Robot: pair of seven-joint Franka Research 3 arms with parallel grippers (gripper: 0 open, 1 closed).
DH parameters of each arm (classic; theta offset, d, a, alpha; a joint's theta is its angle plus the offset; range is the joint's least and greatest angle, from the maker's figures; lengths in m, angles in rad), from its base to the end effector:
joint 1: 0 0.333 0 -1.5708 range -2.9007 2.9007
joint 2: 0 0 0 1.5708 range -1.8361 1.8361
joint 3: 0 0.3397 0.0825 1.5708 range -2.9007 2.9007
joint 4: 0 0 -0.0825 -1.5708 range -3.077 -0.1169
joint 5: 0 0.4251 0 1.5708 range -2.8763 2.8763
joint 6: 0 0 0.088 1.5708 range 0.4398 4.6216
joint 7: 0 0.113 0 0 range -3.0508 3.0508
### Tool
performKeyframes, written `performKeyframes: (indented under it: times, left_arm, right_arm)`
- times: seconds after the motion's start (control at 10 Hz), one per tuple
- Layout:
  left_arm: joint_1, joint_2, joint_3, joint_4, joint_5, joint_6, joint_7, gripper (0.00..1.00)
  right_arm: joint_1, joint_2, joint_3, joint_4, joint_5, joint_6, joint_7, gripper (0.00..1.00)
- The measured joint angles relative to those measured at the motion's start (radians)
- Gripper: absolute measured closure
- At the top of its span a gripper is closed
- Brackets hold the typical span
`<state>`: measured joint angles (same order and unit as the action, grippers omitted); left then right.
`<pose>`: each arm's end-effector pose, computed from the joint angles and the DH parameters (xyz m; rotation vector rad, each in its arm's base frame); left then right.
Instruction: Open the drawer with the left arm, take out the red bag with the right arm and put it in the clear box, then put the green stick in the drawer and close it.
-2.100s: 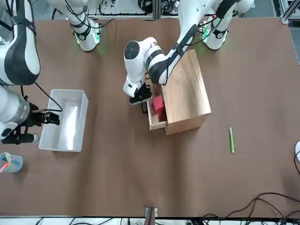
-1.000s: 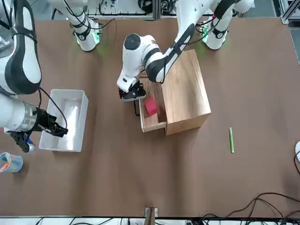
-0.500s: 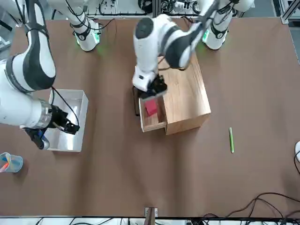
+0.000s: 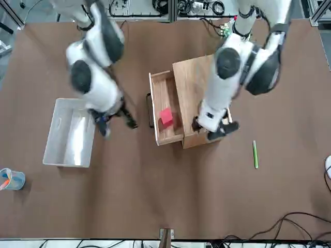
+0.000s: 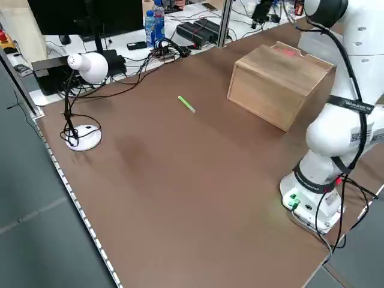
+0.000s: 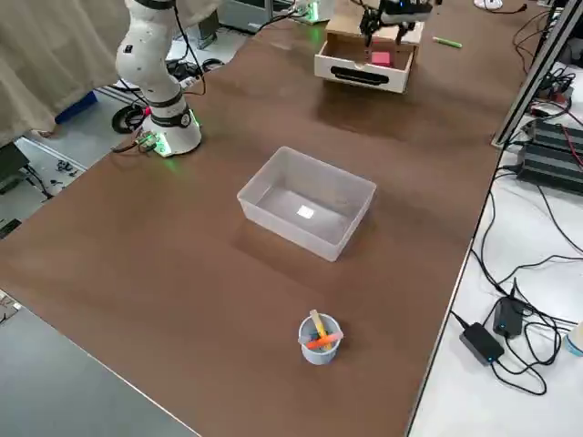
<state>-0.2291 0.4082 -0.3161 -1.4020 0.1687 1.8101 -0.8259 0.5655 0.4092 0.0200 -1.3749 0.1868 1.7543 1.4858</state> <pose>0.6492 -0.3325 0.4898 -3.0940 -0.4169 -0.0643 0.5989 0.4154 0.4887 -2.7267 1.3830 0.2753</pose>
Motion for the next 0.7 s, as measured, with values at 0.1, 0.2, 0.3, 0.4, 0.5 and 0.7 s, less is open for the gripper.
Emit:
performKeyframes:
  times: [0.1, 0.2, 0.3, 0.4, 0.5, 0.7]
  left_arm:
    - [0.05, -0.012, 0.017, -0.025, -0.011, 0.001, 0.074, 0.0]
    - [0.082, -0.016, 0.053, -0.046, -0.015, 0.004, 0.135, 0.0]
    - [0.091, -0.017, 0.115, -0.069, -0.016, 0.013, 0.195, 0.0]
    - [0.094, -0.018, 0.185, -0.102, -0.032, 0.047, 0.259, 0.0]
    - [0.096, -0.017, 0.248, -0.152, -0.064, 0.122, 0.316, 0.0]
    - [0.101, 0.004, 0.331, -0.285, -0.093, 0.308, 0.4, 0.02]
  right_arm:
    - [0.075, 0.003, -0.001, -0.006, -0.012, 0.055, 0.119, 0.0]
    - [0.125, 0.013, -0.002, -0.025, -0.02, 0.111, 0.216, 0.0]
    - [0.153, 0.032, -0.003, -0.05, -0.023, 0.16, 0.295, 0.0]
    - [0.174, 0.062, -0.004, -0.065, -0.023, 0.207, 0.376, 0.0]
    - [0.194, 0.099, -0.004, -0.069, -0.025, 0.256, 0.444, 0.0]
    - [0.207, 0.157, -0.005, -0.07, -0.026, 0.329, 0.514, 0.0]
